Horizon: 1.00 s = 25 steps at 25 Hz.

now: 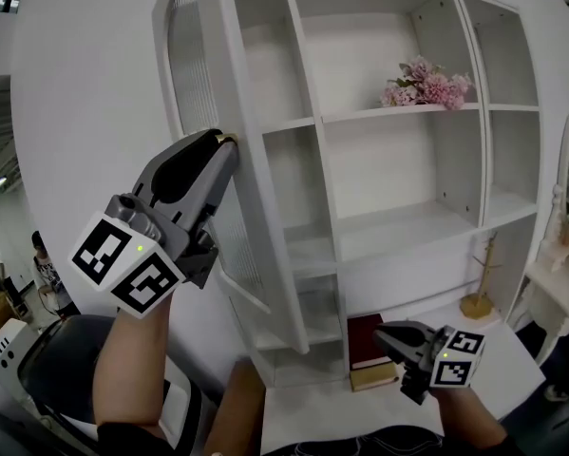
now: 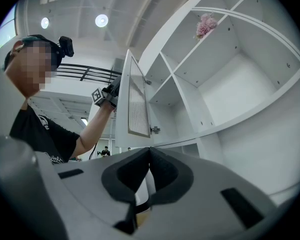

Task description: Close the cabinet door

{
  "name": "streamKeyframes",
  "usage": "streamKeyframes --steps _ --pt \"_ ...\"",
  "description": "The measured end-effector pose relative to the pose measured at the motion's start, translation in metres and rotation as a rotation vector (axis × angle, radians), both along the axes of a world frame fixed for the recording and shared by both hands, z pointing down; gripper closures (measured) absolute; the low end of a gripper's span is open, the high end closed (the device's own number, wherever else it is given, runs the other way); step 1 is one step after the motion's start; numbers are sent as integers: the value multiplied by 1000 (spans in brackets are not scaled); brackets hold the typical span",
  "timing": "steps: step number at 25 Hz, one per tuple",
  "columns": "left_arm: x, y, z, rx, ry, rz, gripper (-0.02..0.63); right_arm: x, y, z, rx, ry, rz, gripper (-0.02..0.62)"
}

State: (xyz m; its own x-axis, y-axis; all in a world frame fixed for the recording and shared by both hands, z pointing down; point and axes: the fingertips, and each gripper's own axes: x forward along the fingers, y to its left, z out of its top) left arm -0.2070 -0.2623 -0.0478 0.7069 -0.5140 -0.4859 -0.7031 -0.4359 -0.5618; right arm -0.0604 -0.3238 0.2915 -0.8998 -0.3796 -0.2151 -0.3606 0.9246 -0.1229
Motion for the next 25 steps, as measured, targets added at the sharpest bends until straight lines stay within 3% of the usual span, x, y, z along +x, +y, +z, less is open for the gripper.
streamKeyframes --steps 25 --pt "58 -84 0 64 -79 -223 531 68 -45 4 -10 -37 47 591"
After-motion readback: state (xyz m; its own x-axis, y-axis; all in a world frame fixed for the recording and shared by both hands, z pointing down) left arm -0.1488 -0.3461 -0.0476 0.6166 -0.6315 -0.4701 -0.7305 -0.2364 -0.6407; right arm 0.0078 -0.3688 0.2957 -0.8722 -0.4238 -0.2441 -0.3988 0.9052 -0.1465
